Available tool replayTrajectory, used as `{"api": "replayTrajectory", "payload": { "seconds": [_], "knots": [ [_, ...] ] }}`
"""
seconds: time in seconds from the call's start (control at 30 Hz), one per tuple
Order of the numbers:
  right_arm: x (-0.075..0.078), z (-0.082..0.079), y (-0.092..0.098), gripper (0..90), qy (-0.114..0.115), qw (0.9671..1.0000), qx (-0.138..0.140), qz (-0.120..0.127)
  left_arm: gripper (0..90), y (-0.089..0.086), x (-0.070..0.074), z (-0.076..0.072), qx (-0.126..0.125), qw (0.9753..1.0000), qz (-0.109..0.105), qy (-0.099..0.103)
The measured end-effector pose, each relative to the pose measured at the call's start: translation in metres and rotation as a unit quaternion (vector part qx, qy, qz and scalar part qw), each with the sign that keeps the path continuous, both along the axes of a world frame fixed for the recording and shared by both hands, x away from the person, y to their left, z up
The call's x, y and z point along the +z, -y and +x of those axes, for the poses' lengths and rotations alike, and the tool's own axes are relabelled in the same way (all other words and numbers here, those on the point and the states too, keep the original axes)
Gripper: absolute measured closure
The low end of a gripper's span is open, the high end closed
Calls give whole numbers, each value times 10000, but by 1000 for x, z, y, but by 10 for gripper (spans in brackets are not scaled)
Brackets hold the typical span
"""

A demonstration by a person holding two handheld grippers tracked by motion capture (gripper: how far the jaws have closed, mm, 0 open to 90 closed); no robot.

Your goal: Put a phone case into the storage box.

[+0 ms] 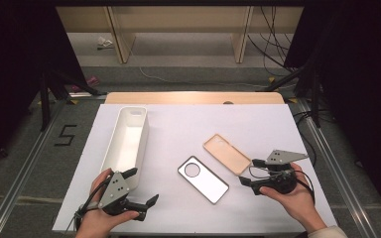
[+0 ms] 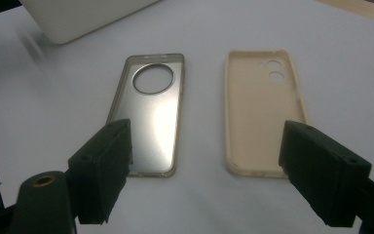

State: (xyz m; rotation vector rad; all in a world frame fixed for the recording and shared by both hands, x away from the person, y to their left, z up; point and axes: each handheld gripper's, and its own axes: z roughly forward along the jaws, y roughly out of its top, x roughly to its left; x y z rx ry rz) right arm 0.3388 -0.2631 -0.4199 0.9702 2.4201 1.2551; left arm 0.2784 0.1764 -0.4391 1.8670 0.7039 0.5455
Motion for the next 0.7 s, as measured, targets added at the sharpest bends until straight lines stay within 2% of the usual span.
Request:
{"api": "replayTrajectory", "payload": {
  "seconds": [0.23, 0.3, 0.33, 0.37, 0.43, 0.47, 0.5, 0.57, 0.63, 0.7],
  "knots": [
    [-1, 1, -5, 250, -49, 10000, 62, -12, 0, -2, 0, 2, 56, 10000, -15, 5],
    [-2, 3, -7, 395, -124, 9999, 68, -17, 0, -2, 0, 2, 66, 10000, -12, 2],
    [-2, 3, -7, 395, -124, 9999, 68, -17, 0, -2, 0, 3, 71, 10000, -7, 3],
    [-2, 5, -9, 582, -141, 9999, 84, -48, 1, -2, 0, 3, 68, 10000, 7, 7],
    [-2, 8, -11, 733, -184, 9997, 66, -152, 5, -2, 0, 4, 70, 10000, 20, 5],
    [-2, 8, -11, 733, -184, 9997, 66, -152, 5, -2, 0, 4, 74, 10000, 32, 17],
    [-6, 12, -15, 841, -327, 9986, 104, -396, 7, -2, 0, 5, 78, 10000, 46, 19],
    [-7, 13, -17, 871, -375, 9982, 144, -434, 8, -1, 0, 6, 77, 10000, 38, 19],
    [-10, 15, -23, 900, -519, 9970, 192, -548, 8, -1, 0, 7, 79, 9999, 54, 30],
    [-13, 20, -31, 900, -600, 9953, 193, -740, 10, 0, -1, 8, 67, 9999, 79, 18]
  ]
}}
